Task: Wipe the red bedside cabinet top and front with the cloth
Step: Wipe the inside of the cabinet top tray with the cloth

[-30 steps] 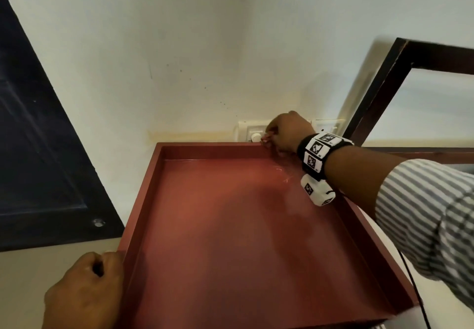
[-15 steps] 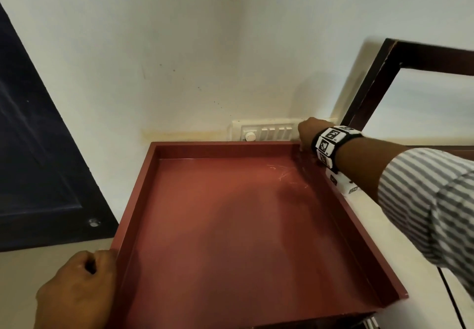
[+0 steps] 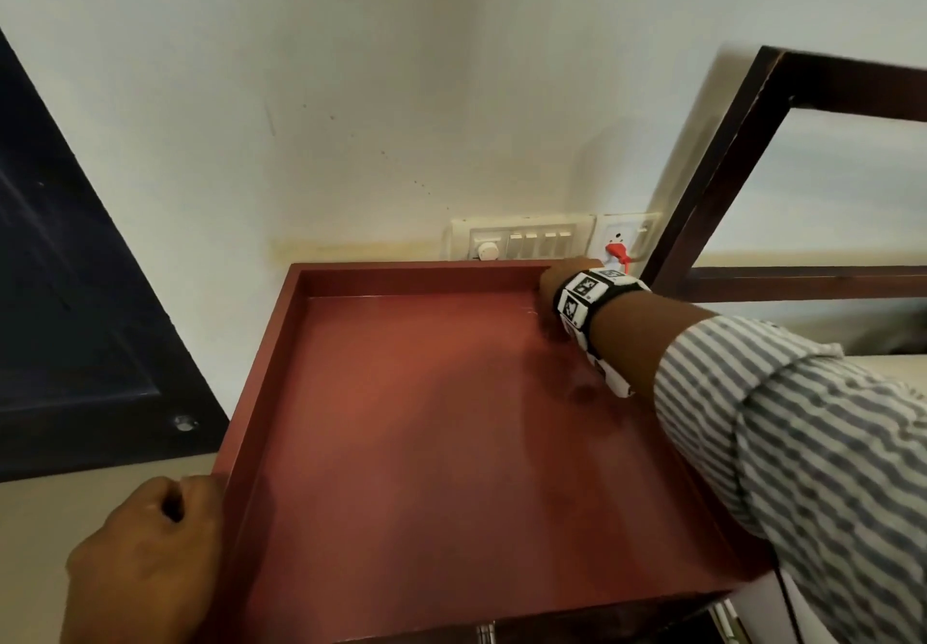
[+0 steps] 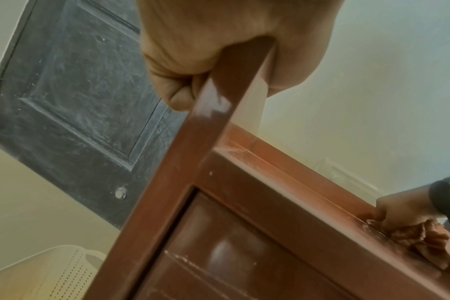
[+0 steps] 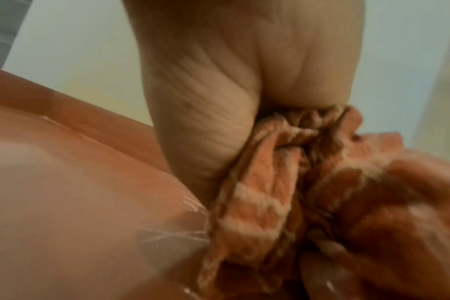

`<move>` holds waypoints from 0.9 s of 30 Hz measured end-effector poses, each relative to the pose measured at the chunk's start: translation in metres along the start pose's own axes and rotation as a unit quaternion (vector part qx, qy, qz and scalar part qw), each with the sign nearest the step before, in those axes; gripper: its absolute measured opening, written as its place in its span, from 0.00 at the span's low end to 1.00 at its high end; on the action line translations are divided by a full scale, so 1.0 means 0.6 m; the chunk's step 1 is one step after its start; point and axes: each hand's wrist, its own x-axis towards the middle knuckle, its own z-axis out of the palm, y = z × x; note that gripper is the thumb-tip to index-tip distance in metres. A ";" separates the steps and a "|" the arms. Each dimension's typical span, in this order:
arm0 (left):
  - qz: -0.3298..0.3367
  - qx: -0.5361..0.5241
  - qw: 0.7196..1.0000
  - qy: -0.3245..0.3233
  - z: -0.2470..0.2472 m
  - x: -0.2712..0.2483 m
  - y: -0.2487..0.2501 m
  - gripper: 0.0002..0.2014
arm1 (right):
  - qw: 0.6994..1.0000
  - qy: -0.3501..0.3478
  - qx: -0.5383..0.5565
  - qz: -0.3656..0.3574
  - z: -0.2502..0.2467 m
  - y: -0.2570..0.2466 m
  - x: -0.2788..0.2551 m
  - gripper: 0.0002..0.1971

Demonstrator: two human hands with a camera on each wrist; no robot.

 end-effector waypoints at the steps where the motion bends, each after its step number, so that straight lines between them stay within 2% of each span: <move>1: -0.001 -0.002 1.000 0.003 -0.001 -0.002 0.001 0.23 | 1.000 -0.018 0.007 0.001 0.004 -0.001 0.007 0.13; 5: 0.000 -0.008 1.000 -0.015 -0.006 -0.005 0.009 0.23 | 0.998 -0.039 -0.038 -0.028 0.048 0.011 0.050 0.24; 7: 0.005 -0.016 1.000 -0.020 -0.008 -0.010 0.012 0.23 | 0.997 -0.081 -0.003 -0.017 0.021 0.002 0.009 0.27; 9: 0.009 -0.031 0.999 -0.011 -0.008 -0.015 0.011 0.23 | 0.995 -0.091 -0.036 -0.005 0.003 -0.008 -0.045 0.18; 14: 0.022 -0.049 0.999 0.001 -0.015 -0.031 0.014 0.21 | 0.995 -0.092 -0.020 -0.026 0.021 -0.009 -0.143 0.13; 16: 0.034 -0.054 0.998 -0.004 -0.018 -0.035 0.014 0.21 | 0.993 -0.114 0.000 0.000 0.031 -0.013 -0.172 0.20; 18: 0.044 -0.060 0.997 -0.007 -0.024 -0.040 0.015 0.21 | 0.986 -0.121 0.090 0.074 0.042 -0.018 -0.205 0.36; 20: 0.052 -0.064 0.997 -0.005 -0.028 -0.045 0.014 0.20 | 0.965 -0.111 0.196 0.134 0.066 -0.017 -0.235 0.48; 21: 0.054 -0.064 0.996 -0.004 -0.029 -0.048 0.013 0.20 | 0.952 -0.114 0.243 0.147 0.079 -0.017 -0.249 0.49; 25: 0.064 -0.057 0.996 -0.005 -0.029 -0.050 0.009 0.20 | 0.939 -0.047 0.322 0.111 0.104 -0.005 -0.265 0.39; 27: 0.065 -0.051 0.997 -0.006 -0.027 -0.045 0.009 0.20 | 0.944 -0.061 0.313 0.087 0.085 -0.001 -0.251 0.31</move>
